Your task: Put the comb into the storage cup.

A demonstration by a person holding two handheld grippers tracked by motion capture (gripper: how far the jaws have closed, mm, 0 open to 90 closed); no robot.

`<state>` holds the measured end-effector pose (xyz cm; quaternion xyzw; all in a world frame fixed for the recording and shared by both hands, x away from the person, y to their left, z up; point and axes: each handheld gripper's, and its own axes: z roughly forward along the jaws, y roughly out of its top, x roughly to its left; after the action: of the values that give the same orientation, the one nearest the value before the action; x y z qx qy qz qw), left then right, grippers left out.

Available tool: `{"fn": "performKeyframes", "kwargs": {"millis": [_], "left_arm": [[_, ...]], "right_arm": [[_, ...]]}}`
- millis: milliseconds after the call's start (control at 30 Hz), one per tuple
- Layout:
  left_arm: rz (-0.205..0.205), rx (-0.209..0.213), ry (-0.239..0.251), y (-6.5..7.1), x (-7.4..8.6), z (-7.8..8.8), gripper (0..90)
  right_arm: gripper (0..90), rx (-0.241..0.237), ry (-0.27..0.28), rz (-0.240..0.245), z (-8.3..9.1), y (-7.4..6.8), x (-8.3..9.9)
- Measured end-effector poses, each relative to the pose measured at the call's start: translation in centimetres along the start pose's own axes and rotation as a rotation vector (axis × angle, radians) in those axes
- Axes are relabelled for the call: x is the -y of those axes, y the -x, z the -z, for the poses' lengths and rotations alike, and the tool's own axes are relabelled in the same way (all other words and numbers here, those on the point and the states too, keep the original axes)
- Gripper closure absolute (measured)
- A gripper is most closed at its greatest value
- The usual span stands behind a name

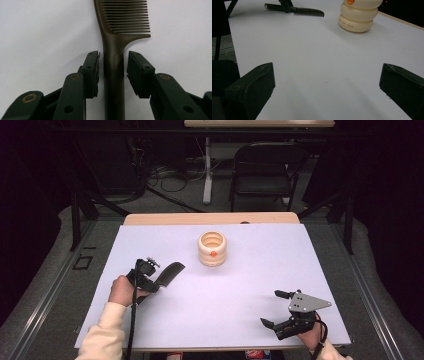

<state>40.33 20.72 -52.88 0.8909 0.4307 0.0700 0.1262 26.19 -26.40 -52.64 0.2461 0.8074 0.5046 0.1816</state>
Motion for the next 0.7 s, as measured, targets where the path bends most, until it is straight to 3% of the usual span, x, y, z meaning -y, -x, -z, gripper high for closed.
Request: {"fn": "performKeyframes", "kwargs": {"millis": [467,700], "left_arm": [[0.06,0.028,0.021,-0.16,0.17,-0.09,71.3],[0.055,0.022,0.018,-0.21,0.21,-0.02,71.8]], "right_arm": [[0.0,-0.005,-0.006,0.003,-0.08,-0.05,0.0],[0.0,-0.006,-0.006,-0.001,-0.05,-0.03,0.01]]}}
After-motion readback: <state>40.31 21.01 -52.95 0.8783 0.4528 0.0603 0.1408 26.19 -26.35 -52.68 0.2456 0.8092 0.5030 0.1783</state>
